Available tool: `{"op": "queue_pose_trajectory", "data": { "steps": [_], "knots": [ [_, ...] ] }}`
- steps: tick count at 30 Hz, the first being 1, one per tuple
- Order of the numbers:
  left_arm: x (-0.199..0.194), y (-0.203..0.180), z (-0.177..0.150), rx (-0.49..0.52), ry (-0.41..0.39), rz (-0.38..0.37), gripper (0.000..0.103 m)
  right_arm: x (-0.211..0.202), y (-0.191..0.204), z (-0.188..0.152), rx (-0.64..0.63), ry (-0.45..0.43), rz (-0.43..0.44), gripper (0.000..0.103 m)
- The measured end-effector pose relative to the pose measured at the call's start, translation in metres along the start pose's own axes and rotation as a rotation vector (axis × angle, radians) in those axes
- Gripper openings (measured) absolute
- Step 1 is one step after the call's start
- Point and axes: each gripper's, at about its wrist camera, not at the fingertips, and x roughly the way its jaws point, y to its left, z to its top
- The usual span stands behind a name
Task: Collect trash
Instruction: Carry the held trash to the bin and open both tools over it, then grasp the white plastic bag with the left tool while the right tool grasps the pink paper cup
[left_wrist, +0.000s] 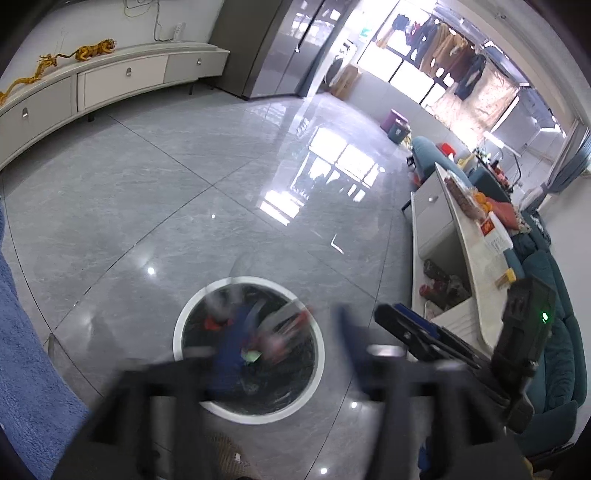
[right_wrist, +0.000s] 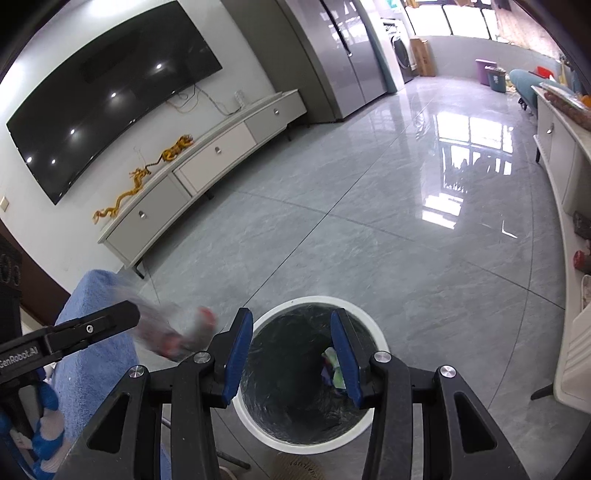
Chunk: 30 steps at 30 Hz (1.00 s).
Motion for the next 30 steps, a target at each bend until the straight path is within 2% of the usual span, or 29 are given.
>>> {"op": "queue_pose_trajectory", "data": {
  "steps": [7,13,15,20,30],
  "knots": [
    [-0.004,-0.01,0.001,0.015,-0.017,-0.019,0.061,-0.022,-0.004,0.002,0.011,-0.038,-0.019,0.042],
    [-0.038,-0.02,-0.004,0.049,-0.116,0.034,0.061,-0.037,0.002,0.006,0.007,-0.069,-0.009,0.042],
    [-0.057,-0.022,-0.006,0.056,-0.163,0.047,0.061,-0.043,0.008,0.007,-0.005,-0.08,-0.002,0.042],
    [-0.103,-0.016,-0.012,0.086,-0.209,0.081,0.061,-0.06,0.033,0.006,-0.053,-0.103,0.028,0.042],
    [-0.22,0.046,-0.058,0.005,-0.366,0.21,0.061,-0.087,0.111,0.004,-0.182,-0.141,0.122,0.042]
  ]
}}
